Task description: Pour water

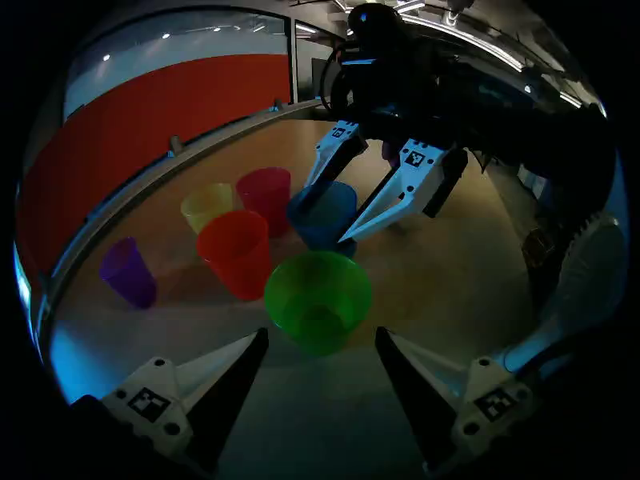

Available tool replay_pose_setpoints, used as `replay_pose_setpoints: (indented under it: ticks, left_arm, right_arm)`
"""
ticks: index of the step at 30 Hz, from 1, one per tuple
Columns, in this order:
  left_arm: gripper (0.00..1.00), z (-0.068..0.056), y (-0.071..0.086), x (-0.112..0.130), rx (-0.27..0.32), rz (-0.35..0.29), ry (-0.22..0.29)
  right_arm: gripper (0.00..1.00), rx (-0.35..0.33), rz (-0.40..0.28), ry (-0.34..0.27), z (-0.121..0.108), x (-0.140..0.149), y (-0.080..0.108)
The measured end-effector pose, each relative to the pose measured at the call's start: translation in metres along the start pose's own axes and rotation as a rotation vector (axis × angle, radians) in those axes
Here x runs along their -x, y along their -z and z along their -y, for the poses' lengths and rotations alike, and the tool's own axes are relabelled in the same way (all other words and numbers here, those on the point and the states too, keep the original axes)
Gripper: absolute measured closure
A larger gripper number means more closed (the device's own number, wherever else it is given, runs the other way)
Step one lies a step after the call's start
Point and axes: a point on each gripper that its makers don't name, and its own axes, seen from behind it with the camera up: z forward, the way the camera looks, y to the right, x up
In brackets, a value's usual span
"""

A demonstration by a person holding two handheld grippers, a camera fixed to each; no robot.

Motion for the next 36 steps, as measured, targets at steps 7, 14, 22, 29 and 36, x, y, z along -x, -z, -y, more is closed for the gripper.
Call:
replay_pose_setpoints:
  ticks: [7, 14, 22, 29, 36]
  left_arm:
    - [0.01, -0.005, 0.000, 0.004, 0.006, 0.006, 0.000]
    - [0.00, -0.005, 0.002, 0.001, -0.003, 0.007, -0.001]
    - [0.00, 0.000, 0.013, 0.005, -0.036, 0.010, 0.007]
    - [0.00, 0.009, 0.029, 0.009, -0.091, -0.009, 0.043]
    - [0.00, 0.024, 0.050, 0.008, -0.190, -0.047, 0.091]
  right_arm:
    - [0.09, -0.001, 0.008, -0.005, 0.002, 0.007, 0.005]
    - [0.02, 0.009, 0.021, -0.003, 0.004, 0.014, 0.009]
    - [0.00, 0.025, 0.028, -0.011, 0.004, 0.021, 0.021]
    - [0.00, 0.063, 0.021, -0.018, 0.000, 0.032, 0.041]
    - [0.00, 0.127, -0.007, -0.062, -0.010, 0.045, 0.068]
